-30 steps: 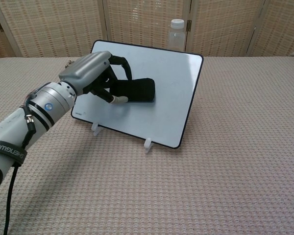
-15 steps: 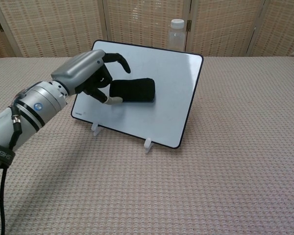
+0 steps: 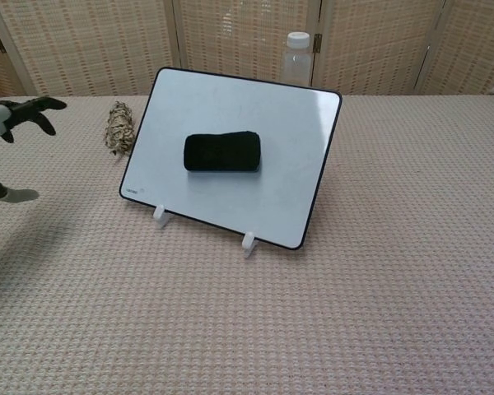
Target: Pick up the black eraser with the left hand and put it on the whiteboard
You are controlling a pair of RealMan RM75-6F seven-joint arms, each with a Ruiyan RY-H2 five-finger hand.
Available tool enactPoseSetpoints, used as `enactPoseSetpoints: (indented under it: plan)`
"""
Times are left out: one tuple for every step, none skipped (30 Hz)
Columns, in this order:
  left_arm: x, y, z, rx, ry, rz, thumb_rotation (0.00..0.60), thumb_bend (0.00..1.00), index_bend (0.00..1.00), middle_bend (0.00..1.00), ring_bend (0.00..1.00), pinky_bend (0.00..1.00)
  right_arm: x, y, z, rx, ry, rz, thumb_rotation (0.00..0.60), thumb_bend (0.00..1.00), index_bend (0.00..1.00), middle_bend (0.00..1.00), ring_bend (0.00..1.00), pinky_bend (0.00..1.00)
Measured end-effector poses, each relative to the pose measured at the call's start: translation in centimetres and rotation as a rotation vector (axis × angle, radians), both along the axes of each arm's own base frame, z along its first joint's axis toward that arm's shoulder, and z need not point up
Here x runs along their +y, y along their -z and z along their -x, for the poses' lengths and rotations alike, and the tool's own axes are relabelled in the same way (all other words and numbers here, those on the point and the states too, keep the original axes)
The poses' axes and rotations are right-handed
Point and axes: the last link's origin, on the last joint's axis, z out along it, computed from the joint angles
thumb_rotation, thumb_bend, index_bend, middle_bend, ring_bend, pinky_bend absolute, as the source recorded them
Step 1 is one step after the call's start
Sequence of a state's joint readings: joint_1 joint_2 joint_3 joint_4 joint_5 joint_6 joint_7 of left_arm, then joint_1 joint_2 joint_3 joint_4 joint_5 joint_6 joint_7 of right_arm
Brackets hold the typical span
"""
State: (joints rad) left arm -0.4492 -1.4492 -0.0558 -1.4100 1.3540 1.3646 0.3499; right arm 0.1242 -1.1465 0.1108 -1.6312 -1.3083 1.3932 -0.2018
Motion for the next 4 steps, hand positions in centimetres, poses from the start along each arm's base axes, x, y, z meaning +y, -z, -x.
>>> enactPoseSetpoints:
  plan:
    - [-1.2, -1.1, 1.0, 0.008, -0.037, -0.008, 0.6, 0.21, 0.0, 0.0, 0.0, 0.0, 0.0, 0.1, 0.0, 0.002, -0.001, -0.001, 0.6, 0.33, 0.0, 0.0, 0.0, 0.0]
    - [-2.8, -2.5, 2.3, 0.013, -0.083, -0.019, 0.6, 0.21, 0.0, 0.0, 0.0, 0.0, 0.1, 0.2, 0.0, 0.005, -0.001, -0.003, 0.6, 0.34, 0.0, 0.0, 0.0, 0.0]
    - [-4.0, -3.4, 3.2, 0.012, -0.113, -0.026, 0.6, 0.21, 0.0, 0.0, 0.0, 0.0, 0.1, 0.3, 0.0, 0.005, 0.0, -0.005, 0.6, 0.34, 0.0, 0.0, 0.0, 0.0]
    - [-5.2, -4.2, 4.0, 0.0, -0.141, -0.027, 0.6, 0.21, 0.0, 0.0, 0.0, 0.0, 0.1, 0.3, 0.0, 0.004, 0.002, -0.007, 0.6, 0.33, 0.0, 0.0, 0.0, 0.0]
